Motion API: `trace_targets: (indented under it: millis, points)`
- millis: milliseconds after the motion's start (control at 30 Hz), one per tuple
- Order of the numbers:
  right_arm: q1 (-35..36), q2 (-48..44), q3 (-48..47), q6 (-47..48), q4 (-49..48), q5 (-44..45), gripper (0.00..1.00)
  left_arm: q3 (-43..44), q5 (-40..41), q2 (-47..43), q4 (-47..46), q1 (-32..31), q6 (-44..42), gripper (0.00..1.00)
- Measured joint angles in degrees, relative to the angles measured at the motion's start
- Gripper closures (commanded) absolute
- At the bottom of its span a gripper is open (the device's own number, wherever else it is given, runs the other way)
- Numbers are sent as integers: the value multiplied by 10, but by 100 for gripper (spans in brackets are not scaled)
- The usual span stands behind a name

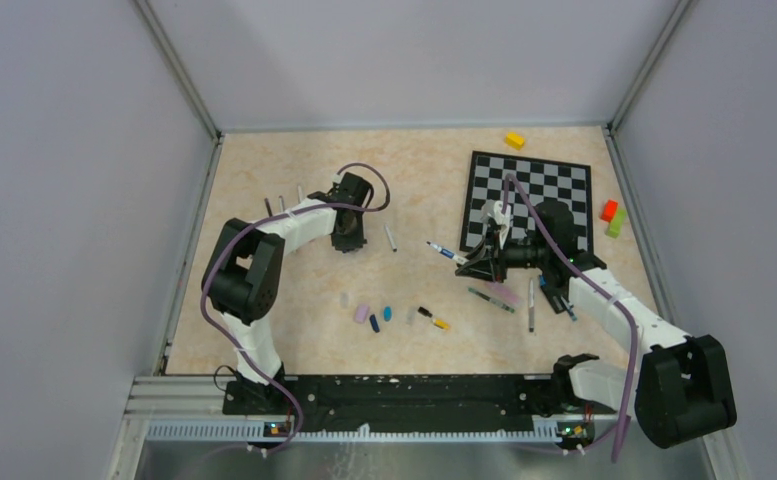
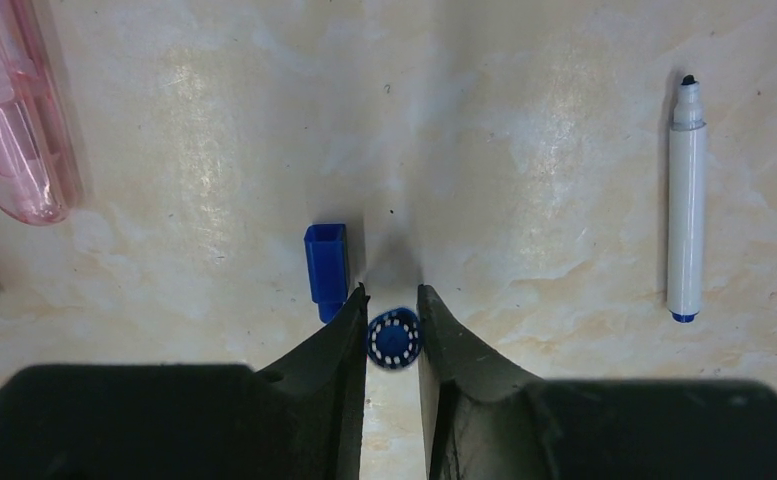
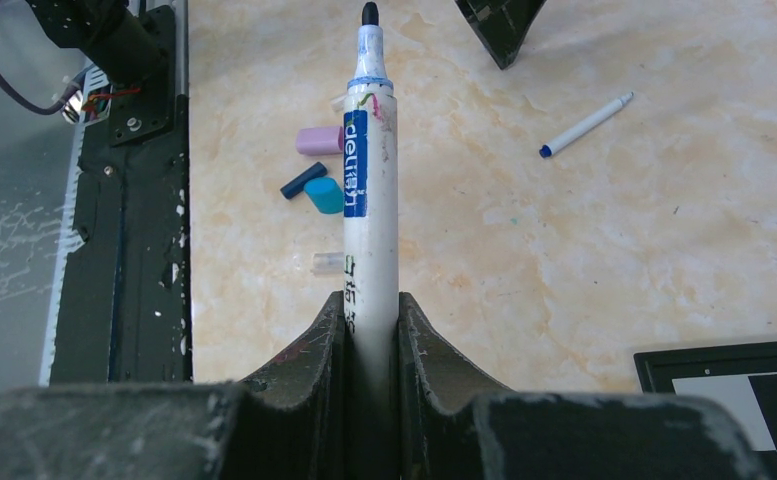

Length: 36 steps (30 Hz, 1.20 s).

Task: Open the pen caps
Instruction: Place the pen cap at the center of the board, then place the pen at the center of the board.

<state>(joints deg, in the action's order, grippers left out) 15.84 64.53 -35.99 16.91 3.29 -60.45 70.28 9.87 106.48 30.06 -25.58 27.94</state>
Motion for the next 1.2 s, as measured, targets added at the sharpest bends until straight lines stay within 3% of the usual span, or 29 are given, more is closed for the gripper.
trace_targets:
  millis: [633,733,900,1033,1200]
  points:
    - [-4,0,0,1,2,0,100,0,-31,-26,14,0,-1,62]
    - [-4,0,0,-4,0,0,100,0,-35,-72,18,0,-5,59]
    - [-5,8,9,-50,-35,5,100,-39,-51,-203,-3,0,-21,41]
    - [6,42,6,-92,-56,52,100,-146,-92,-348,-59,0,-40,18]
    - [48,114,-46,-123,-32,140,100,-293,-143,-510,-135,0,-52,7]
